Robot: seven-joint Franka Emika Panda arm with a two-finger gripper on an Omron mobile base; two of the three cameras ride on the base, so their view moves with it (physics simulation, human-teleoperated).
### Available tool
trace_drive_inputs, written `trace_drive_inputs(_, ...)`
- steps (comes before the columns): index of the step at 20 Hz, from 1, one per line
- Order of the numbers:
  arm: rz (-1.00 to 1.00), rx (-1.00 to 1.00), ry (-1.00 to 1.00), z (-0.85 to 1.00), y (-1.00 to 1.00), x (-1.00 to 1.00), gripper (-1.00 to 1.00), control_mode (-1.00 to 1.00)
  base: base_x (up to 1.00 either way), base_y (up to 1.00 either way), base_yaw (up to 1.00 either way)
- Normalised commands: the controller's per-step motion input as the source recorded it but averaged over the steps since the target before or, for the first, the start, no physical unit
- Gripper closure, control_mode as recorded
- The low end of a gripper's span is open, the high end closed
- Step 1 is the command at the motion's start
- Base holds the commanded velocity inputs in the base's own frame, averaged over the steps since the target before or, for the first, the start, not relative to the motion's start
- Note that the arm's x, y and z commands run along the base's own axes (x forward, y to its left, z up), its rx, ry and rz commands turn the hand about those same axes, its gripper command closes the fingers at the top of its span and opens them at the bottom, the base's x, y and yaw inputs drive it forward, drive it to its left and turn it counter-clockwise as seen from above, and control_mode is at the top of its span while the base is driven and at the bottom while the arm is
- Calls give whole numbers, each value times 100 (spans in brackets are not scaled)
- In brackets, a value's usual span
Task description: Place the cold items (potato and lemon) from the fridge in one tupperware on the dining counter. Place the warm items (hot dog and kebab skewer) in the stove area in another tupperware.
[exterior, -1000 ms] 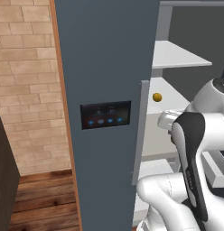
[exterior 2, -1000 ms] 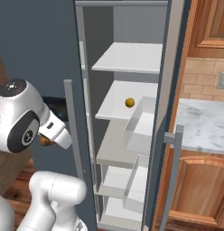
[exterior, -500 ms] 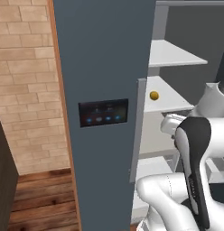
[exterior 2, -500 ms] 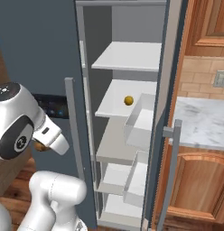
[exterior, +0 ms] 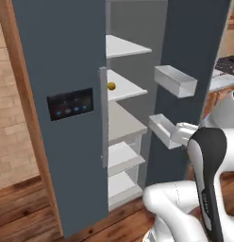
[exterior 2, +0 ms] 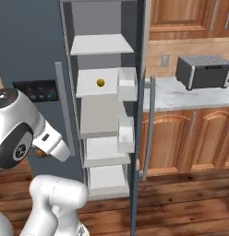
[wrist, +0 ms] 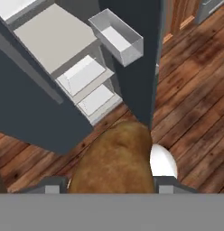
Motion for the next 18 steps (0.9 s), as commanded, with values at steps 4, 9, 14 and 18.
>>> trace_drive_inputs(4,0,0,0,0,0,0,100,100,-42,0,-87)
trace_drive_inputs(9,0,0,0,0,0,0,100,100,-13,0,-90)
trace_drive_inputs(14,0,0,0,0,0,0,100,100,-11,0,-88)
trace_drive_inputs(18,0,0,0,0,0,0,100,100,-16,-6,-79)
